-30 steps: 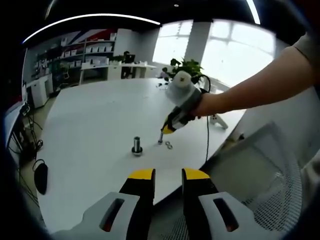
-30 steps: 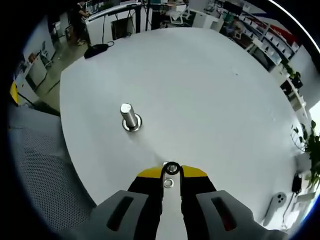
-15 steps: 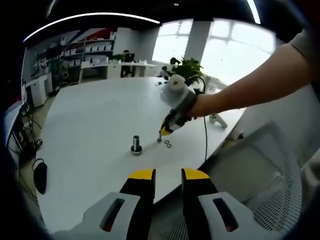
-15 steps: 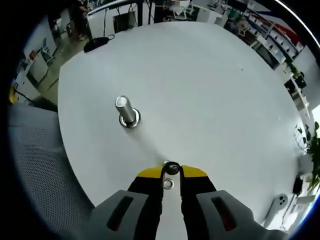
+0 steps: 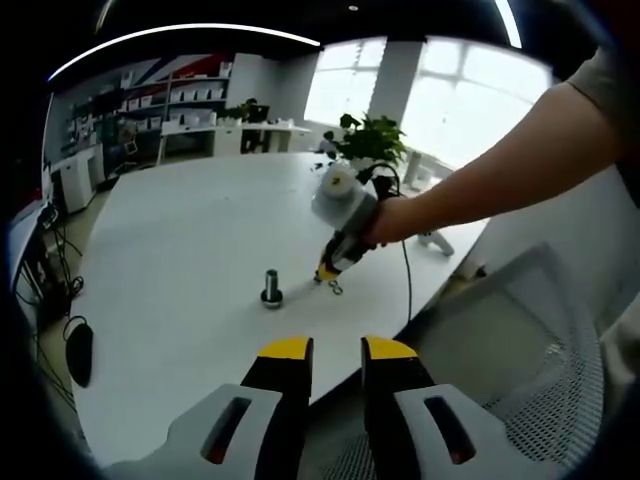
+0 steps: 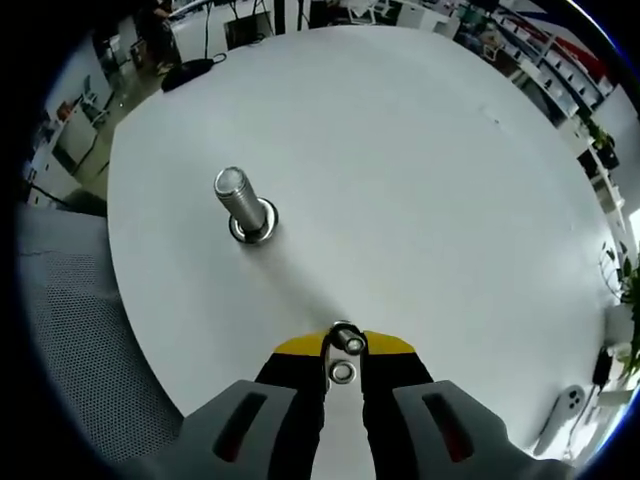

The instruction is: Place the washer onto the threaded stud by aligning its center hole with the stud, sliding it down to the base, and recovering from edge contact or off-axis alignment until the washer reaches the visible bottom stop.

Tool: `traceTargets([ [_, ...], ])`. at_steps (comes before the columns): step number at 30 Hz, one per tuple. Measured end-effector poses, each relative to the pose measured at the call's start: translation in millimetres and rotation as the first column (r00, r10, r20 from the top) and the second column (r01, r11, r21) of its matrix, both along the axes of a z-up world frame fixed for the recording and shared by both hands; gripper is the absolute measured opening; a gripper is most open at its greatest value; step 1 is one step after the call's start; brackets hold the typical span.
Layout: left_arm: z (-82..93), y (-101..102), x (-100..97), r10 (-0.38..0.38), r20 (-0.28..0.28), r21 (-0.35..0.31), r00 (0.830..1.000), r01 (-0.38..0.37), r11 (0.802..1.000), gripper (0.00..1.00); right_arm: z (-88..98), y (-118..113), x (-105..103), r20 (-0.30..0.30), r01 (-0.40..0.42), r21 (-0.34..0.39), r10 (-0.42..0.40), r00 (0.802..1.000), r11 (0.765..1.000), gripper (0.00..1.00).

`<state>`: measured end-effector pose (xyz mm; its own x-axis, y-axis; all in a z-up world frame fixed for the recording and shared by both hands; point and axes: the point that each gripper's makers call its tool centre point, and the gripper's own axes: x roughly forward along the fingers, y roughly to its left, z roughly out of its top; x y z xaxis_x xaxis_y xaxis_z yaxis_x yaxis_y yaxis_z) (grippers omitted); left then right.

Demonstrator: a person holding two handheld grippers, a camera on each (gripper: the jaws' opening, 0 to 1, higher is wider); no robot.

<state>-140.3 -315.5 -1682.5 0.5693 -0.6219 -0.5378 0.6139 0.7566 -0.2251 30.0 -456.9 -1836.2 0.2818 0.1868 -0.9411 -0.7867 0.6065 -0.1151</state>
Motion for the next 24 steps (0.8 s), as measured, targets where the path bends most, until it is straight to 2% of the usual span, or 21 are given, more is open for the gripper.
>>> traceTargets([
  [16,0.4,-0.7,-0.5,-0.004,0.001,-0.007,1.0,0.004,1.0,0.16,-5.9,1.8,2.1,-0.016,0.019,-0.009,-0.019,1.0,1.0,0.16],
  [24,0.9,-1.3,-0.8,-0.007,0.001,-0.01,1.0,0.007,1.0,0.16,-3.3,-2.8,-1.4,-0.011,0.022,-0.012,-0.022,1.0,1.0,0.18],
])
